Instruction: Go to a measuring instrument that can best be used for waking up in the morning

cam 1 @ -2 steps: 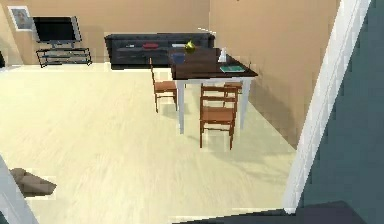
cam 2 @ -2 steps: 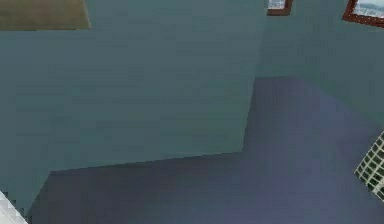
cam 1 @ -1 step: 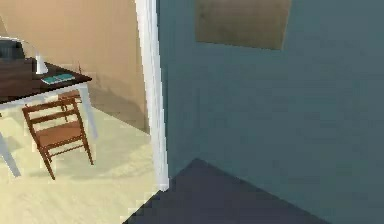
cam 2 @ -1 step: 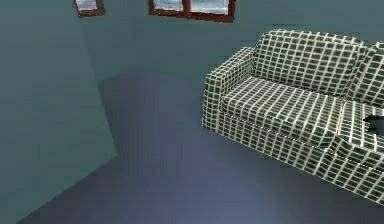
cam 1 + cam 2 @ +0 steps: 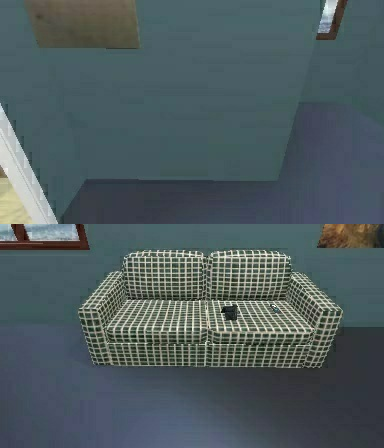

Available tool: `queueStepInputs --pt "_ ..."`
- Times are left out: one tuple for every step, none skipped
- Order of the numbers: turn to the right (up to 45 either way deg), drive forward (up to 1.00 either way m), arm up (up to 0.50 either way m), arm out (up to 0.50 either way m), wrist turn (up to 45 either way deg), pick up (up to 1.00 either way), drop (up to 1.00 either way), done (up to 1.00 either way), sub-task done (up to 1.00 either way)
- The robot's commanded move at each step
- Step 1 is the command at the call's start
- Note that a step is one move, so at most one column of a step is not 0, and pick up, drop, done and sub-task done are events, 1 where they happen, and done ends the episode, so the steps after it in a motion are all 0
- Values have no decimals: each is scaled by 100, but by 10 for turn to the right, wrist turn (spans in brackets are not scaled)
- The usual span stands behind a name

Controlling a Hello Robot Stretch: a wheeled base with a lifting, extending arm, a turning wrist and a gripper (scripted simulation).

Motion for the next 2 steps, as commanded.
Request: queueStepInputs --pt "0 5 0 0 0 0 0 0 0" --pt "-450 0 0 0 0 0 0 0 0"
